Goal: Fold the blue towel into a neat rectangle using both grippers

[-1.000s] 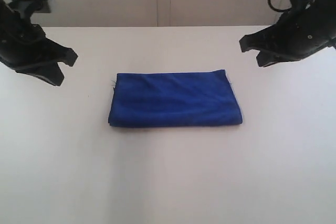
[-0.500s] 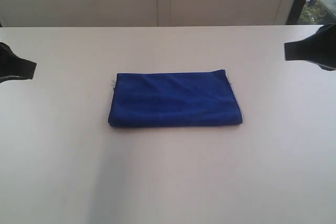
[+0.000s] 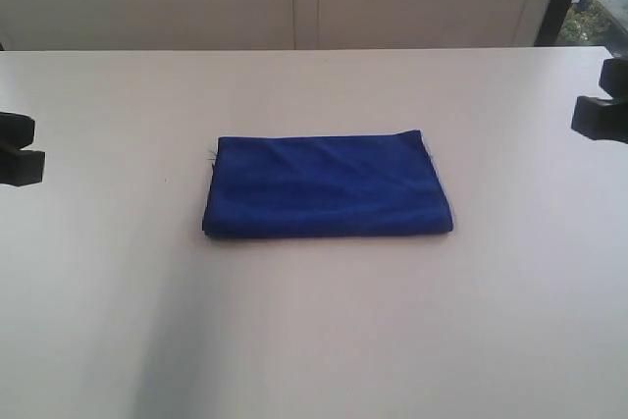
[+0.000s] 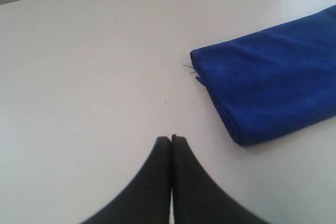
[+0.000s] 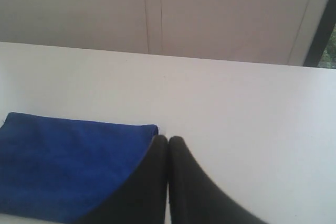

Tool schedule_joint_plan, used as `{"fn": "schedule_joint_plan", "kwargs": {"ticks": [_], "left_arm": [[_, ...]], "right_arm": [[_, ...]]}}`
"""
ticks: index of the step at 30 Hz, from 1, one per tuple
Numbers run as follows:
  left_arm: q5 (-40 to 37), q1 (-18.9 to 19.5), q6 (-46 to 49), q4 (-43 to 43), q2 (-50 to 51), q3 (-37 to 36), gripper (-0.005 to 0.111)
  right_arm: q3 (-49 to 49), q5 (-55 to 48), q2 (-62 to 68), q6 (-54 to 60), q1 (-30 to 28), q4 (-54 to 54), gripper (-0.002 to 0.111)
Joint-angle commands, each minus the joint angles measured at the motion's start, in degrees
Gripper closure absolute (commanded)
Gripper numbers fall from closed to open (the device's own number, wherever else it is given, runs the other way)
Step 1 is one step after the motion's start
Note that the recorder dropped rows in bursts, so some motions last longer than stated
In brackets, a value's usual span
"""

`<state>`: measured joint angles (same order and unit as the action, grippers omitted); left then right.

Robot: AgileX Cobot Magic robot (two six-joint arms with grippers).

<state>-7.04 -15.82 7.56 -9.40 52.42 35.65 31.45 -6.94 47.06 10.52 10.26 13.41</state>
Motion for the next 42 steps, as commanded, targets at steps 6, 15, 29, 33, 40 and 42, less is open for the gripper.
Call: {"fn": "schedule_joint_plan", "kwargs": {"ticks": [6,15,29,33,40,42], "left_arm": [[-0.51,0.01,0.1,-0.12,-0.46,-0.31,0.107],[-0.51,0.01,0.1,-0.12,-0.46,-0.31,0.107],[-0.51,0.01,0.1,-0.12,-0.46,-0.31,0.107],[-0.51,0.01,0.1,-0.12,-0.46,-0.31,0.107],[-0.1,0.01,0.1,-0.12,-0.46,-0.31,0.107],[-0.1,0.01,0.1,-0.12,-0.46,-0.31,0.107]], "right_arm": [[-0.24,0.89,-0.13,-0.3,-0.67,-0.26,0.108],[-0.24,0.89,-0.13,-0.3,-0.67,-0.26,0.108],[-0.24,0.88,-9.37,-0.3,-0.67,-0.16,0.108],[-0.77,1.22,-19.41,-0.3,-0.67,-0.16,0.108],[-8.45,3.33,-36.54,-0.3,-7.05,-0.16,0.108],[-9.73,3.19,-38.78,-0.3,-10.49,-0.16,0.108]]}}
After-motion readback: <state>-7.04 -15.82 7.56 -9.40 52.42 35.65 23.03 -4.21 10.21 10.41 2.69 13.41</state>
